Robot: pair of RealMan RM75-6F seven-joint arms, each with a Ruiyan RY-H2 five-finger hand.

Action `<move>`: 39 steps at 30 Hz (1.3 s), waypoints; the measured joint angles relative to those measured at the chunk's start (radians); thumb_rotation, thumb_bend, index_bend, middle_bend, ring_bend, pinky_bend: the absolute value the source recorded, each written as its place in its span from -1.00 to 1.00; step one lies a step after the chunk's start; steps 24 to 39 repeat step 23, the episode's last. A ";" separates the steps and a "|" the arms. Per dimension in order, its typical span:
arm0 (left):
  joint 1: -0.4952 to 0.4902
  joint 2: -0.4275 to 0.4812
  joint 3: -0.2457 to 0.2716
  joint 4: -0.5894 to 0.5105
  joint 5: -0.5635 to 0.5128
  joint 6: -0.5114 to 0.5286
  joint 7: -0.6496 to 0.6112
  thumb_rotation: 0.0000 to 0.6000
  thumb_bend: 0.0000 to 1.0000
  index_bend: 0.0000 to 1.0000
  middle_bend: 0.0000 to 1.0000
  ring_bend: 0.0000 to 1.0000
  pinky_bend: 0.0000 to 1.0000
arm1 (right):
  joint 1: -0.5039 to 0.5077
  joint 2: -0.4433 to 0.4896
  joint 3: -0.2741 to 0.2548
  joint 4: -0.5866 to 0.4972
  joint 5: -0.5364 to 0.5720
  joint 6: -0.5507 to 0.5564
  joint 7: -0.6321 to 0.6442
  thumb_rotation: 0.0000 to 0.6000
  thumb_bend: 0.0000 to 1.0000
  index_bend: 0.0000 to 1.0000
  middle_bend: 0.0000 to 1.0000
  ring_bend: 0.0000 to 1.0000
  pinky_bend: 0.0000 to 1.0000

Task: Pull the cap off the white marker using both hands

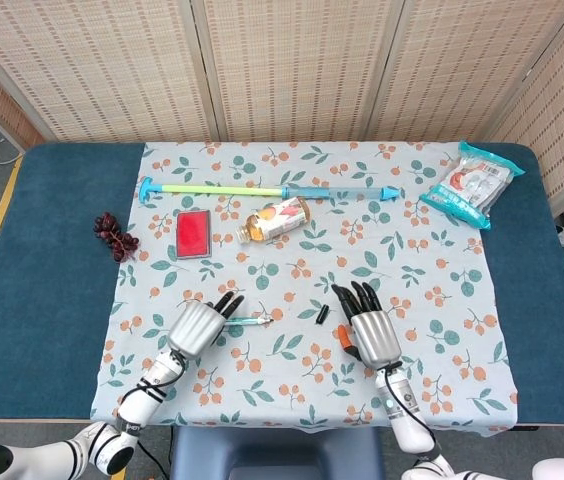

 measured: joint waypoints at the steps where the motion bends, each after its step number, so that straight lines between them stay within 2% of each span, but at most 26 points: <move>1: 0.003 0.010 0.000 -0.017 0.001 0.006 -0.007 1.00 -0.08 -0.76 -0.68 0.11 0.85 | -0.003 0.019 -0.003 -0.023 -0.006 0.007 -0.006 1.00 -0.15 -1.00 -0.86 -1.00 -1.00; 2: 0.008 0.026 0.000 -0.046 0.004 0.016 -0.021 1.00 -0.09 -0.77 -0.69 -0.04 0.69 | -0.008 0.051 -0.008 -0.057 -0.014 0.016 -0.014 1.00 -0.19 -1.00 -0.90 -1.00 -1.00; 5: 0.034 0.094 0.005 -0.138 0.013 0.061 -0.083 1.00 -0.10 -0.78 -0.73 -0.61 -0.01 | -0.029 0.161 -0.026 -0.150 -0.023 0.034 -0.046 1.00 -0.26 -1.00 -0.98 -1.00 -1.00; 7: 0.063 0.153 0.012 -0.194 0.019 0.104 -0.140 1.00 -0.10 -0.79 -0.73 -0.71 -0.26 | -0.048 0.248 -0.038 -0.212 -0.017 0.044 -0.072 1.00 -0.29 -1.00 -1.00 -1.00 -1.00; 10: 0.138 0.261 0.028 -0.251 0.022 0.207 -0.256 1.00 -0.11 -0.78 -0.74 -0.81 -0.46 | -0.092 0.415 -0.057 -0.311 0.009 0.070 -0.112 1.00 -0.29 -1.00 -1.00 -1.00 -1.00; 14: 0.272 0.379 0.054 -0.256 -0.010 0.333 -0.434 1.00 -0.13 -0.79 -0.87 -0.98 -0.65 | -0.200 0.626 -0.085 -0.397 0.047 0.169 -0.124 1.00 -0.29 -1.00 -1.00 -1.00 -1.00; 17: 0.365 0.431 0.074 -0.224 -0.038 0.376 -0.547 1.00 -0.14 -0.85 -0.94 -1.00 -0.71 | -0.287 0.687 -0.105 -0.405 0.058 0.259 -0.082 1.00 -0.29 -1.00 -1.00 -1.00 -1.00; 20: 0.414 0.454 0.091 -0.169 -0.042 0.414 -0.594 1.00 -0.14 -0.87 -0.98 -1.00 -0.74 | -0.316 0.715 -0.115 -0.403 0.054 0.284 -0.036 1.00 -0.29 -1.00 -1.00 -1.00 -1.00; 23: 0.424 0.480 0.111 -0.152 -0.024 0.411 -0.585 1.00 -0.13 -0.87 -0.98 -1.00 -0.74 | -0.321 0.722 -0.122 -0.401 0.045 0.277 -0.020 1.00 -0.30 -1.00 -1.00 -1.00 -1.00; 39: 0.424 0.480 0.111 -0.152 -0.024 0.411 -0.585 1.00 -0.13 -0.87 -0.98 -1.00 -0.74 | -0.321 0.722 -0.122 -0.401 0.045 0.277 -0.020 1.00 -0.30 -1.00 -1.00 -1.00 -1.00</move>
